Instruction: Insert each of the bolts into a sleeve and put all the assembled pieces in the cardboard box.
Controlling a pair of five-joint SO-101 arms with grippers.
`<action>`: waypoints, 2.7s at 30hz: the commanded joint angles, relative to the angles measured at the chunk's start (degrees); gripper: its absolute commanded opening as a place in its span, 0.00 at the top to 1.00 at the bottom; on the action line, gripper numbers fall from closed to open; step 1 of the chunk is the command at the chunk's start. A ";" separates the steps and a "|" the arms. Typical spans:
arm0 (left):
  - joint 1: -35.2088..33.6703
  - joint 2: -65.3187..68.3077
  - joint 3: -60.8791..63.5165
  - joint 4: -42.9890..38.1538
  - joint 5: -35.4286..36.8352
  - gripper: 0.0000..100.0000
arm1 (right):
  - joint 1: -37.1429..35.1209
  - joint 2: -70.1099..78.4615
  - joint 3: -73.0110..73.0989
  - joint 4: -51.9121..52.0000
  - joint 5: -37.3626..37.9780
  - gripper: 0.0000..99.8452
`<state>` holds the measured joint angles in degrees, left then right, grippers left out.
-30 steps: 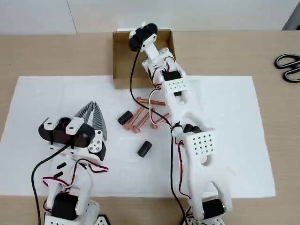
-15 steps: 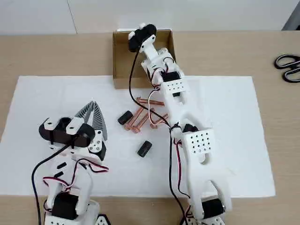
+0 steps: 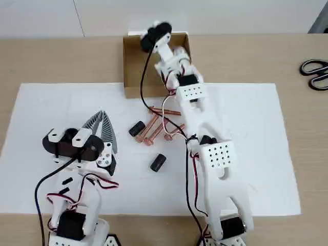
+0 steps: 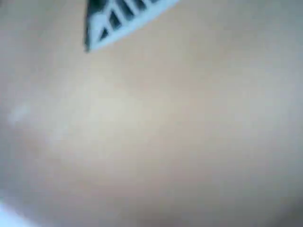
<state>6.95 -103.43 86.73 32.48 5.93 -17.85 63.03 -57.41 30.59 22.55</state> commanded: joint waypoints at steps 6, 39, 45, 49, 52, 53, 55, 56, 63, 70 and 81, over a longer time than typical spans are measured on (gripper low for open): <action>-0.44 -0.70 -0.13 -1.32 0.35 0.99 | -0.04 -4.00 -26.46 20.44 0.44 0.83; -0.09 -0.70 -0.13 -1.32 0.44 0.99 | -3.74 -58.24 -38.95 64.48 0.26 0.83; 0.00 -0.70 -0.13 -1.32 0.44 0.99 | -3.47 -68.62 -38.95 64.48 0.26 0.83; 0.00 -0.70 -0.04 -1.32 0.44 0.99 | -3.47 -72.66 -38.95 64.57 0.26 0.83; 0.00 -0.70 -0.04 -1.32 0.44 0.99 | -3.38 -72.48 -38.51 64.57 0.26 0.83; 0.00 -0.70 -0.04 -1.32 0.44 0.99 | -3.38 -72.04 -37.10 64.57 0.26 0.83; 0.00 -0.70 -0.04 -1.32 0.44 0.99 | -3.38 -70.81 -33.32 64.48 0.26 0.83; 0.00 -0.70 -0.04 -1.32 0.44 0.99 | -3.38 -70.11 -31.56 64.48 0.26 0.83; -0.18 -0.70 -0.04 -1.23 0.44 0.99 | -3.47 -68.18 -24.62 64.31 -2.90 0.83; -0.18 -0.70 -0.04 -1.23 0.44 0.99 | -4.18 -66.51 -18.20 64.48 -15.65 0.83; -0.35 -0.70 1.80 -1.23 0.44 0.99 | -3.38 -66.51 -11.69 64.57 -20.31 0.83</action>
<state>6.95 -103.43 88.48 32.48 5.93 -21.45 -2.99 -70.86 94.77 2.77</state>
